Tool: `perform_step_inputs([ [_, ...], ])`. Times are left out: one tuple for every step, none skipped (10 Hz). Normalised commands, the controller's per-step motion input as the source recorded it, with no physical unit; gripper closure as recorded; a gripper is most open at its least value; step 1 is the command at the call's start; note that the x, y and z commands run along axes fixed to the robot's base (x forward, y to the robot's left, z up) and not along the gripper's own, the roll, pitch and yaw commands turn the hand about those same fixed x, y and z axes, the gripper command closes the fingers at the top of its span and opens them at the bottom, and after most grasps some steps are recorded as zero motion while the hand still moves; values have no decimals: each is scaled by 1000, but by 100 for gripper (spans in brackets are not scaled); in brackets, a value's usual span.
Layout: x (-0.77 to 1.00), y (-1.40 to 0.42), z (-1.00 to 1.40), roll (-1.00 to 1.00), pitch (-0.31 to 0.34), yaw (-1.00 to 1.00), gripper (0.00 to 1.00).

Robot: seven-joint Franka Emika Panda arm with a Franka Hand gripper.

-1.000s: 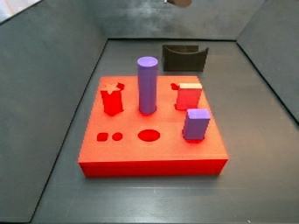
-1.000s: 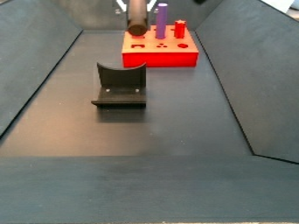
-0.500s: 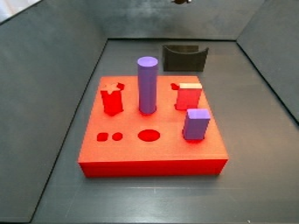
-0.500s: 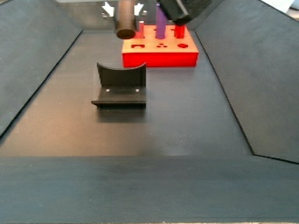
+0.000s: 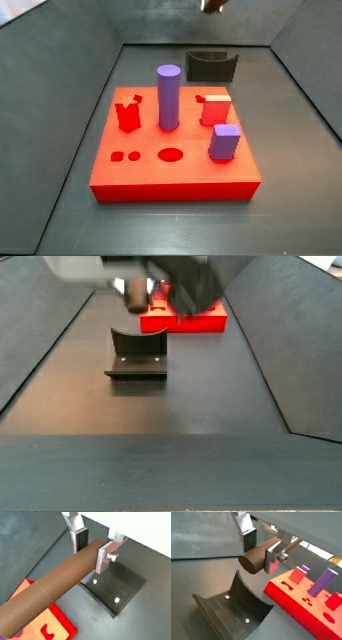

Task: Pick up the oval object. Move up. Place the oval object on the fixture. Regrasp the oval object. Move to above the board. Insert the oval object.
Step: Place the oval object on the fixture, then regrasp the oval object.

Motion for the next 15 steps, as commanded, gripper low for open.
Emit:
perform_step_inputs([
  [127, 78, -1000, -1000, 12, -129, 100],
  [135, 86, -1000, -1000, 26, -129, 100],
  [143, 91, -1000, -971, 29, -130, 100],
  [153, 98, -1000, -758, 28, -113, 100],
  [161, 105, -1000, -599, 30, -103, 100],
  [166, 108, -1000, -493, 33, -97, 100],
  [177, 112, -1000, -298, 42, -88, 100],
  [186, 110, -1000, -220, 40, -85, 100],
  [161, 104, -855, -175, 38, -86, 100],
  [136, 87, -677, -165, 30, -88, 100],
  [109, 69, -467, -155, 20, -90, 100],
  [85, 71, -434, -124, 21, -83, 100],
  [0, 0, 0, 0, 0, 0, 0],
  [0, 0, 1000, 15, 52, -16, 0],
  [-12, 4, 1000, 24, 58, -7, 0],
])
